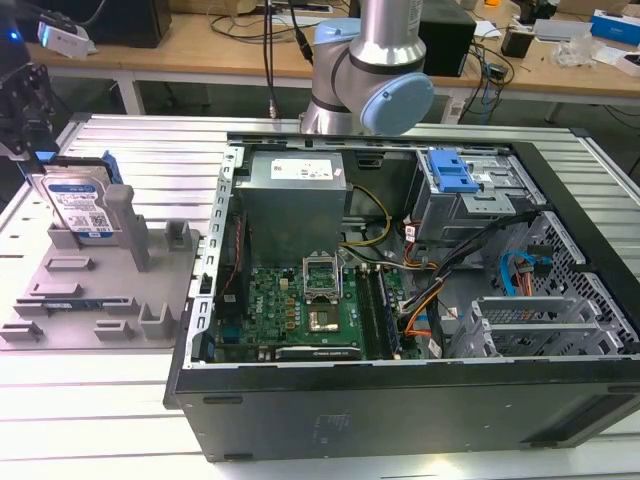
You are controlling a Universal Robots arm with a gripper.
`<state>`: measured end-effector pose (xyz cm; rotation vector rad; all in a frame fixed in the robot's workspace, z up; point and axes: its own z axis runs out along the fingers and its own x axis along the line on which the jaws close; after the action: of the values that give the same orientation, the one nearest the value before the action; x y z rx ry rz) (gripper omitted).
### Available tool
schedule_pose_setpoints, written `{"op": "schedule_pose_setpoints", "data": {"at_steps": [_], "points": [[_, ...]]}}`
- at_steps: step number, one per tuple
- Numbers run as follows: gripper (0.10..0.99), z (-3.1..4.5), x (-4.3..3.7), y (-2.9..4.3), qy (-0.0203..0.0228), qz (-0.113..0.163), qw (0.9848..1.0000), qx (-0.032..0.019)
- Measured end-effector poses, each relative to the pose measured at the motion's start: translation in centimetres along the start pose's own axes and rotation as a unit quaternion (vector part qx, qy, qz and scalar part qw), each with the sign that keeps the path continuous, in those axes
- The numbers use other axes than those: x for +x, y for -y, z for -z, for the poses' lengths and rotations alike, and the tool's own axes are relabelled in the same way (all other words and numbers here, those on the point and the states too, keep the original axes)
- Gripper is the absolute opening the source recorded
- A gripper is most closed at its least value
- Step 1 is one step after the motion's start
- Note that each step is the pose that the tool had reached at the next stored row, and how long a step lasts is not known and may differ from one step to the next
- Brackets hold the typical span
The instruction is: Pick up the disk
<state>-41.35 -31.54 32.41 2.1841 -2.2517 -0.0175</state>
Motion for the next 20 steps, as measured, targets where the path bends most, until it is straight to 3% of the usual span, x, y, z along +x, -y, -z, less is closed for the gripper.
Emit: {"op": "schedule_pose_setpoints", "data": {"at_steps": [20], "points": [[0.482,-1.12,0.00,0.15,0.0000,0.000,1.0000,0.0000]]}}
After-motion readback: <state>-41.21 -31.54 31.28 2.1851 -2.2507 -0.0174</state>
